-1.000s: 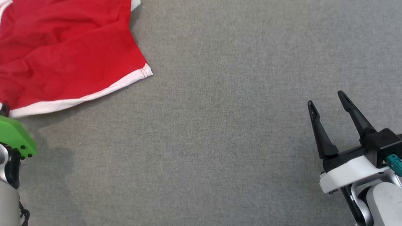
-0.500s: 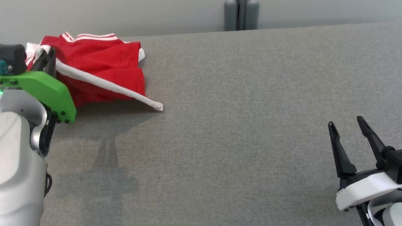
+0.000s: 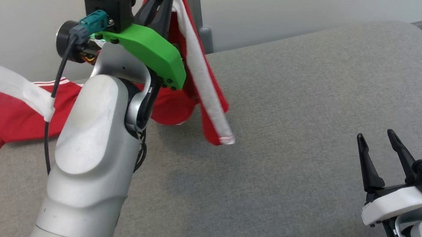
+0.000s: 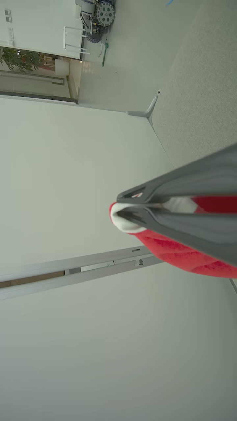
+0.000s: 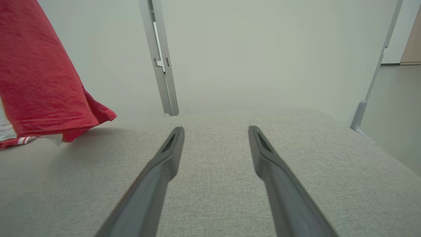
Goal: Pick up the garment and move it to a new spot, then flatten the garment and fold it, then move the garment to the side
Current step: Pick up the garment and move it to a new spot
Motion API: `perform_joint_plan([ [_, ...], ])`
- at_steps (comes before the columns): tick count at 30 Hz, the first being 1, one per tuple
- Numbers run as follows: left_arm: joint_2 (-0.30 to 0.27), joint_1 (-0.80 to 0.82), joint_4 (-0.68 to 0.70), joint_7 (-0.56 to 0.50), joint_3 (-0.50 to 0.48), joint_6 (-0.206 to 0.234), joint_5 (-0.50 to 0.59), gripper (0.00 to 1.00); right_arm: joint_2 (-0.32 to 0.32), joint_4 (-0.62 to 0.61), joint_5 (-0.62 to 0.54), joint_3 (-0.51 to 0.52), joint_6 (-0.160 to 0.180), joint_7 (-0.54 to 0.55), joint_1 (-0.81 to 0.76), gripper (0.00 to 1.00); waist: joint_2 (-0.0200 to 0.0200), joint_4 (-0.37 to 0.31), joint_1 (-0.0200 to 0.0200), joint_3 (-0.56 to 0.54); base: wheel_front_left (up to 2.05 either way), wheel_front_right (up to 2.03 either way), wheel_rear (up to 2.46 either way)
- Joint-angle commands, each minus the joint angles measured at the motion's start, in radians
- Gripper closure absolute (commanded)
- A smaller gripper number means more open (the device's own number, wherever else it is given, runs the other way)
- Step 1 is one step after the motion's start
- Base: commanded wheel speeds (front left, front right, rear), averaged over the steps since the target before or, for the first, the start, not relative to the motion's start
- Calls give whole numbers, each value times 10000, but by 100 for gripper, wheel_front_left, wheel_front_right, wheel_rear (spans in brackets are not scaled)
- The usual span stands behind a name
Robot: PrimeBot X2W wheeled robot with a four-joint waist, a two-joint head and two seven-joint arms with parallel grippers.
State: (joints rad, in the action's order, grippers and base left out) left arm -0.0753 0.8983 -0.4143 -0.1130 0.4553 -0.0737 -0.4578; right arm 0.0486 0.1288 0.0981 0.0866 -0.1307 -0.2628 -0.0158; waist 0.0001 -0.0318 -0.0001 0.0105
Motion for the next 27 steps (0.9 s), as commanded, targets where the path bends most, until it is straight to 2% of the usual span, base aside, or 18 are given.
perform_joint_plan([
  [1, 90, -71, 127, 121, 90, 214, -212, 100, 32, -18, 77, -21, -1, -31, 57, 0, -1, -550, 1, 199, 0, 0, 0],
  [6, 214, -633, 100, 578, 675, 861, -910, 100, 27, -12, 240, -212, -1, -31, 302, 0, -1, -940, 1, 787, 0, 0, 0],
  [11, 215, -1309, -1188, 1150, 1750, 1553, -1374, 100, 29, -59, 428, -288, -1, -31, 635, 0, -1, -1216, 1, 1647, 0, 0, 0],
  [17, 227, -1668, -3193, 2063, 1968, 1711, -1443, 100, 29, -40, 443, -340, -1, -31, 939, 0, -1, -1228, 1, 2365, 0, 0, 0],
  [22, 224, -1756, -4081, 2874, 2024, 1645, -1804, 98, 27, 53, 340, -477, -1, -31, 1082, 0, -1, -1087, 1, 2446, 0, 0, 0],
  [24, 222, -1810, -4288, 3105, 2074, 1597, -2004, 26, 29, 72, 315, -554, -1, -31, 1082, 0, -1, -1007, 1, 2375, 0, 0, 0],
  [25, 223, -1838, -4407, 3204, 2095, 1583, -2125, 0, 29, 89, 314, -598, -1, -31, 1069, 0, -1, -959, 1, 2323, 0, 0, 0],
  [27, 224, -1886, -4532, 3372, 2130, 1562, -2311, 0, 32, 106, 296, -666, -1, -31, 1057, 0, -1, -865, 1, 2217, 0, 0, 0],
])
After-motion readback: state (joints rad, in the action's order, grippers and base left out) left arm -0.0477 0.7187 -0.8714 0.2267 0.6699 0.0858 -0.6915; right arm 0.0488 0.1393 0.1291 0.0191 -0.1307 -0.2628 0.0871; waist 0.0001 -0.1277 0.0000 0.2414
